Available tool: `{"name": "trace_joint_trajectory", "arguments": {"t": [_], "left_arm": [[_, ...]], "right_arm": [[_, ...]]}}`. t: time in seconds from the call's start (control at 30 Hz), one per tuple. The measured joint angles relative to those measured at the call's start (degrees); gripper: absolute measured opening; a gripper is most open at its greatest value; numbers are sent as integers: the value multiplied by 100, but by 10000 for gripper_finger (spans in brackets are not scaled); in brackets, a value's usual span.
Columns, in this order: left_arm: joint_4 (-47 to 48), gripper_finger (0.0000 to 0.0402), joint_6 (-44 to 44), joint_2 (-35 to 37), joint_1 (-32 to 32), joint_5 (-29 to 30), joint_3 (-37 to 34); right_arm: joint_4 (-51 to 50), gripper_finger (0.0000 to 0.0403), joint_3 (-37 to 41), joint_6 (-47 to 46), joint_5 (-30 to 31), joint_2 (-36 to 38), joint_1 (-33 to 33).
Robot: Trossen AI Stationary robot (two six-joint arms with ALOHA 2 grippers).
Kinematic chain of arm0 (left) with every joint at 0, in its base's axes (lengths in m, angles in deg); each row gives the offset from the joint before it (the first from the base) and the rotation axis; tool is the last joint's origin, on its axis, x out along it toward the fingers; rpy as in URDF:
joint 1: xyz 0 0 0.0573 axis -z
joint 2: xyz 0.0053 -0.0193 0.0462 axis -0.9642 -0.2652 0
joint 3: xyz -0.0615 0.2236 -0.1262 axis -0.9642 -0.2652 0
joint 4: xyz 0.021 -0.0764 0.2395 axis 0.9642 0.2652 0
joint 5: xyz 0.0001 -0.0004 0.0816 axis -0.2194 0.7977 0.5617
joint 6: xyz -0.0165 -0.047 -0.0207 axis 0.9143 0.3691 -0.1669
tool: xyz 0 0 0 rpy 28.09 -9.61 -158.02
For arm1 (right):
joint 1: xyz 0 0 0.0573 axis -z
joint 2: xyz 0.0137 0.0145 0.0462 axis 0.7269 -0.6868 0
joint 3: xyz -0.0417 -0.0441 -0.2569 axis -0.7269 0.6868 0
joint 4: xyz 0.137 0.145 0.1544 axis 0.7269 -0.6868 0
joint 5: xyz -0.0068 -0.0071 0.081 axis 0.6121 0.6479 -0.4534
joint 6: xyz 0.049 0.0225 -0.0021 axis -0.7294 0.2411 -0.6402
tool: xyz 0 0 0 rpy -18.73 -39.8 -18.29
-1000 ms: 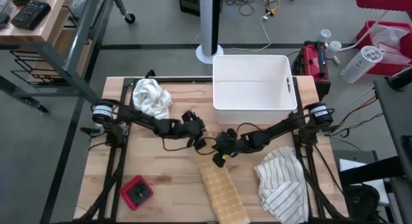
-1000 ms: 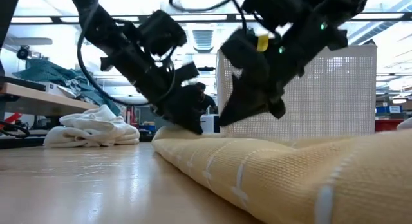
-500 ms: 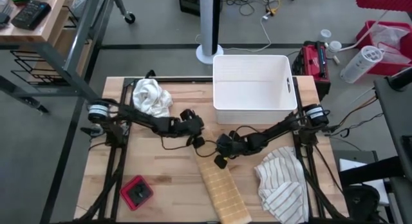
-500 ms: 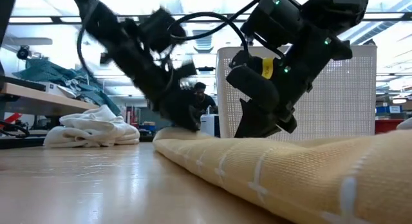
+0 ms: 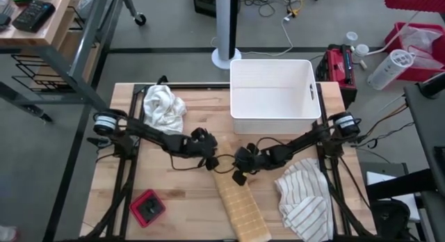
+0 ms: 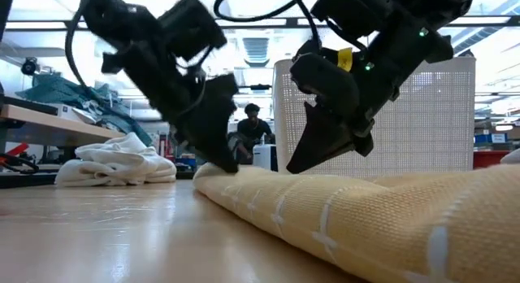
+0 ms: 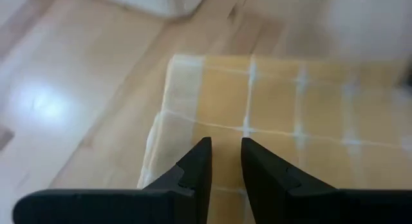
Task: Fold towel
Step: Fold the yellow kitchen towel
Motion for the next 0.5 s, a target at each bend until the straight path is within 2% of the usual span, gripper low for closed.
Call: {"name": "trace_joint_trajectory", "arguments": {"t": [0.17, 0.27, 0.5], "left_arm": [[99, 75, 327, -403, -82, 676, -49], [139, 75, 347, -453, -135, 882, -52], [440, 75, 194, 157, -164, 973, -104]], "right_arm": [[34, 0, -88, 15, -151, 0, -91], [23, 0, -103, 63, -191, 0, -91], [-220, 0, -105, 204, -306, 145, -117]]}}
